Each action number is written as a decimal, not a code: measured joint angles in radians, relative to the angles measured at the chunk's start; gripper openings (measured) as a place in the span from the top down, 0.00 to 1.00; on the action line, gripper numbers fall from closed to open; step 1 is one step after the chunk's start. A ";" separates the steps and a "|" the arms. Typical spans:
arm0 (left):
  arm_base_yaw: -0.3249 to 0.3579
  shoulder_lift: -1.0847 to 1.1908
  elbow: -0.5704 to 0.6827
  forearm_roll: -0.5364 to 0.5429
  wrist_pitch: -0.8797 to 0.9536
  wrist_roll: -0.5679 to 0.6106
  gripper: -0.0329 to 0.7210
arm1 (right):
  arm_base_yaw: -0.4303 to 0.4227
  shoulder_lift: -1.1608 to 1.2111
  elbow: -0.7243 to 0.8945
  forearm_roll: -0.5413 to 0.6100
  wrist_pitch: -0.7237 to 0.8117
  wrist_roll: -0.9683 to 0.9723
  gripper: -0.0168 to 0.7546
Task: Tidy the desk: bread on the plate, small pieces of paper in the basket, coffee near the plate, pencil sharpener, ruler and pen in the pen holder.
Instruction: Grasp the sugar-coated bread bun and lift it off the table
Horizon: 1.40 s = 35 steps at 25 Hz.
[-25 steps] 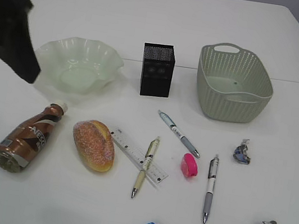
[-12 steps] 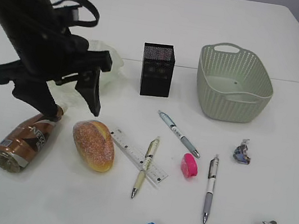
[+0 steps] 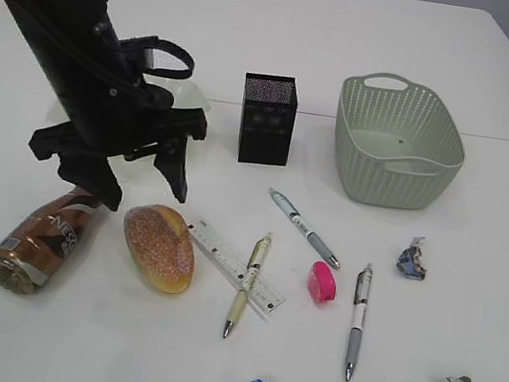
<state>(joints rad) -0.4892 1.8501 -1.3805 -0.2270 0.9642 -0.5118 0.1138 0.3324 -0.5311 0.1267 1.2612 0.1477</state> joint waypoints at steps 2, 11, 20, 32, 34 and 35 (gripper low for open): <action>0.005 0.011 0.000 -0.014 -0.030 0.000 0.24 | 0.000 0.000 0.000 0.000 0.000 0.000 0.52; 0.010 0.047 0.000 -0.037 -0.091 -0.061 0.22 | 0.000 0.000 0.000 0.022 0.000 0.000 0.52; 0.015 0.056 0.000 -0.027 -0.091 -0.129 0.17 | 0.000 0.000 0.000 0.044 0.000 0.000 0.52; 0.028 0.145 0.000 -0.032 -0.115 -0.145 0.17 | 0.000 0.000 0.000 0.048 0.000 0.001 0.52; 0.028 0.146 0.000 -0.032 -0.137 -0.145 0.17 | 0.000 0.000 0.000 0.048 0.000 0.001 0.52; 0.028 0.146 0.000 -0.035 -0.142 -0.145 0.17 | 0.000 0.000 0.000 0.048 0.000 0.001 0.52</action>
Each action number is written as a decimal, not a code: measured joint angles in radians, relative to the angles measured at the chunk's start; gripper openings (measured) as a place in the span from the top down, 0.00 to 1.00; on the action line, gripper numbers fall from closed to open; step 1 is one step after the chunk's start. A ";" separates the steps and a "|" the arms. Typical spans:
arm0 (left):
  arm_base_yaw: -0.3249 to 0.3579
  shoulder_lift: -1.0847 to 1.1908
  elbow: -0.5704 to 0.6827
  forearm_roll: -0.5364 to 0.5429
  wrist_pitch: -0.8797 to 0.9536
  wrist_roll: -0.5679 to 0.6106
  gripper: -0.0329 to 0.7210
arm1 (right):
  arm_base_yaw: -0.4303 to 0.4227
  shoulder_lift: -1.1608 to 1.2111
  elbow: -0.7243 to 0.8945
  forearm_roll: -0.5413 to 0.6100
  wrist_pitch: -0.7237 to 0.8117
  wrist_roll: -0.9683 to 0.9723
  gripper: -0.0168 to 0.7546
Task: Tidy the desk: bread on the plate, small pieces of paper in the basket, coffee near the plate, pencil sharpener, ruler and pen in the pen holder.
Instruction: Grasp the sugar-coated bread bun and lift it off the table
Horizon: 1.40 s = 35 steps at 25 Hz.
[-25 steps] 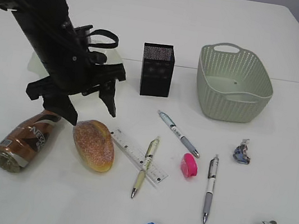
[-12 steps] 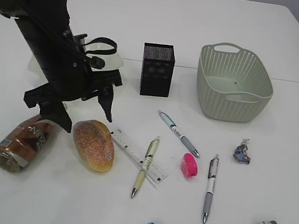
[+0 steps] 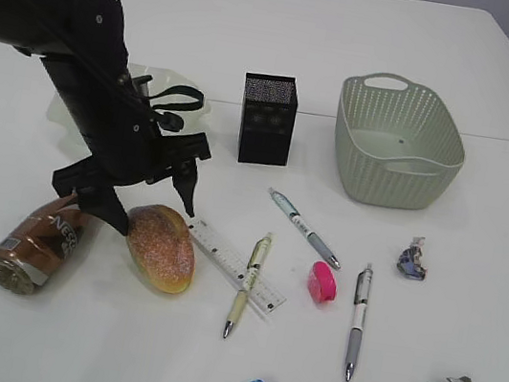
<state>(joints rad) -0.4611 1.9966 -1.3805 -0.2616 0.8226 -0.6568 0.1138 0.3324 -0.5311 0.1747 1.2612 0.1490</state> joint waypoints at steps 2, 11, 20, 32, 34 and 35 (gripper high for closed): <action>0.000 0.004 0.000 -0.002 -0.003 0.000 0.17 | 0.000 0.000 0.000 0.000 0.000 0.000 0.52; 0.000 0.044 -0.002 -0.013 -0.003 -0.002 0.17 | 0.000 0.000 0.000 0.000 0.000 0.000 0.52; 0.000 0.065 -0.004 -0.049 -0.003 0.006 0.18 | 0.000 0.000 0.000 0.000 0.000 0.000 0.52; 0.000 0.065 -0.004 -0.055 -0.003 0.009 0.47 | 0.000 0.000 0.000 0.000 0.000 0.000 0.52; 0.000 0.065 -0.006 -0.050 -0.001 0.009 0.56 | 0.000 0.000 0.000 0.000 0.000 0.000 0.52; 0.000 0.065 -0.006 -0.045 0.001 0.009 0.60 | 0.000 0.000 0.000 0.000 0.000 0.000 0.52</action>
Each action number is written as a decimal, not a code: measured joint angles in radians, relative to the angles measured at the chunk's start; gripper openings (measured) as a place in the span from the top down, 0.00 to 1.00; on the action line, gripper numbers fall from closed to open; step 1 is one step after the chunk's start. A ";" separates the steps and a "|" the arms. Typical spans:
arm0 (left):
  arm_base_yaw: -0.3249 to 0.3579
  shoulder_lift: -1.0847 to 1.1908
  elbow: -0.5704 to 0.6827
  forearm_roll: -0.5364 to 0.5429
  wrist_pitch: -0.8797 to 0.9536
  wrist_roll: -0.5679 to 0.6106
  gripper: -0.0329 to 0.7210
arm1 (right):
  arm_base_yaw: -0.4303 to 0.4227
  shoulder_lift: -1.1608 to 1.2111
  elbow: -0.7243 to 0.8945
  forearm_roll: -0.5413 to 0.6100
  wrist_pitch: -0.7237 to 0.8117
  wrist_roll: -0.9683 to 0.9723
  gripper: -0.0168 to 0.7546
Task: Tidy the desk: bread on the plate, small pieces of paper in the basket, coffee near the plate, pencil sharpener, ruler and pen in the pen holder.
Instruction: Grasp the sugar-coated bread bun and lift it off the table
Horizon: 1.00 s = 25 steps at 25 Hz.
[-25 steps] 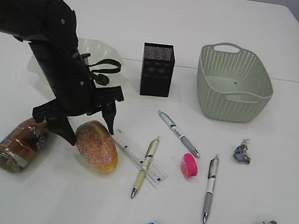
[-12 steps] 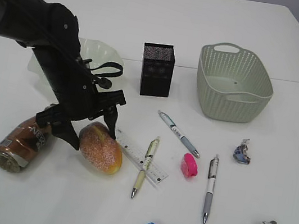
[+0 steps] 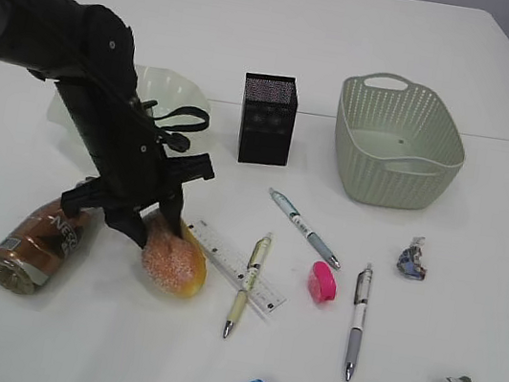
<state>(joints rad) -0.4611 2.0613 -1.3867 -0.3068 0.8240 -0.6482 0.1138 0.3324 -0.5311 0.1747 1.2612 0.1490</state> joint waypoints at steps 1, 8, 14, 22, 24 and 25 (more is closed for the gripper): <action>0.000 0.000 0.000 0.009 0.004 0.000 0.64 | 0.000 0.000 0.000 0.000 0.000 0.000 0.52; 0.000 0.000 -0.004 0.079 0.055 0.022 0.75 | 0.000 0.000 0.000 0.000 0.000 0.000 0.52; 0.000 0.000 -0.008 0.098 0.110 0.082 0.75 | 0.000 0.000 0.000 -0.002 0.000 0.000 0.52; 0.000 0.006 -0.116 0.158 0.269 0.168 0.75 | 0.000 0.000 0.000 -0.002 0.000 0.001 0.52; -0.002 0.006 -0.189 0.167 0.331 0.171 0.76 | 0.000 0.000 0.000 -0.002 0.000 0.001 0.52; -0.002 0.006 -0.235 0.167 0.354 0.172 0.76 | 0.000 0.000 0.000 -0.002 0.000 0.001 0.52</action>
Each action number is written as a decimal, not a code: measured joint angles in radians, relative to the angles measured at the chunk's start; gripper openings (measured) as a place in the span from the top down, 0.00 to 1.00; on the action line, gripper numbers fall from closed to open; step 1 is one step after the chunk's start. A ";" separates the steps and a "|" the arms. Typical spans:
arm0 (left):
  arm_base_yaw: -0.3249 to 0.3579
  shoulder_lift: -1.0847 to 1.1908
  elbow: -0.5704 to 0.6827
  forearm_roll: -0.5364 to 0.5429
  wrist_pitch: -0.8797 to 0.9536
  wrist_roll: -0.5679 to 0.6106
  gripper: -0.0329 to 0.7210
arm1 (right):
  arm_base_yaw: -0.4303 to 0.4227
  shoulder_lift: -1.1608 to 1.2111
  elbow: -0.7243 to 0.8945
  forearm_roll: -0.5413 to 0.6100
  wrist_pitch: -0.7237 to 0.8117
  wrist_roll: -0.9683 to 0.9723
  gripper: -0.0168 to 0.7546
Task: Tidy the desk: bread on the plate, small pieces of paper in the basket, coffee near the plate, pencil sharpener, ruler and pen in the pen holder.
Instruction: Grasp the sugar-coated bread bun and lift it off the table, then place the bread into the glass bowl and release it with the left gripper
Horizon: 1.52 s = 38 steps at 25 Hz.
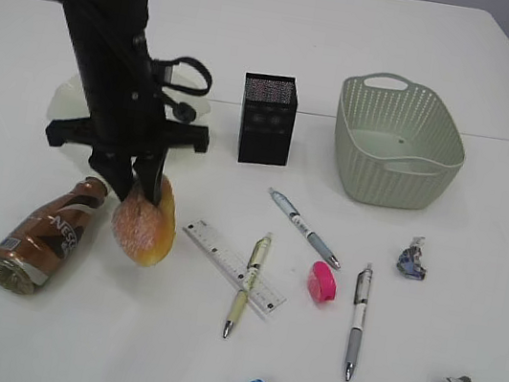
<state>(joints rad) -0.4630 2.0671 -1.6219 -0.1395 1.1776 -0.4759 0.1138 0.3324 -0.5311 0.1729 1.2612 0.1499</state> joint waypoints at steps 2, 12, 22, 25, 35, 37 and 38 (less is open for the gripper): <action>0.000 0.000 -0.063 0.000 0.019 0.001 0.75 | 0.000 0.000 0.000 0.000 0.000 0.000 0.52; 0.000 -0.002 -0.132 -0.036 0.041 0.005 0.75 | 0.000 0.000 0.000 0.000 0.000 0.000 0.52; 0.047 -0.017 -0.261 0.042 0.047 0.050 0.75 | 0.000 0.000 0.000 0.000 0.000 0.000 0.52; 0.074 -0.017 -0.303 0.085 0.049 0.063 0.75 | 0.000 0.000 0.000 -0.017 0.000 0.000 0.52; 0.235 -0.019 -0.395 0.204 0.062 0.095 0.75 | 0.000 0.000 0.000 -0.039 0.000 0.000 0.52; 0.266 -0.019 -0.395 0.218 0.064 0.101 0.75 | 0.000 0.000 0.000 -0.046 0.000 0.000 0.52; 0.275 -0.019 -0.395 0.220 0.061 0.103 0.74 | 0.000 0.000 0.000 -0.049 0.000 0.000 0.52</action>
<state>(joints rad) -0.1884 2.0479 -2.0168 0.0801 1.2390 -0.3727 0.1138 0.3324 -0.5311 0.1243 1.2612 0.1499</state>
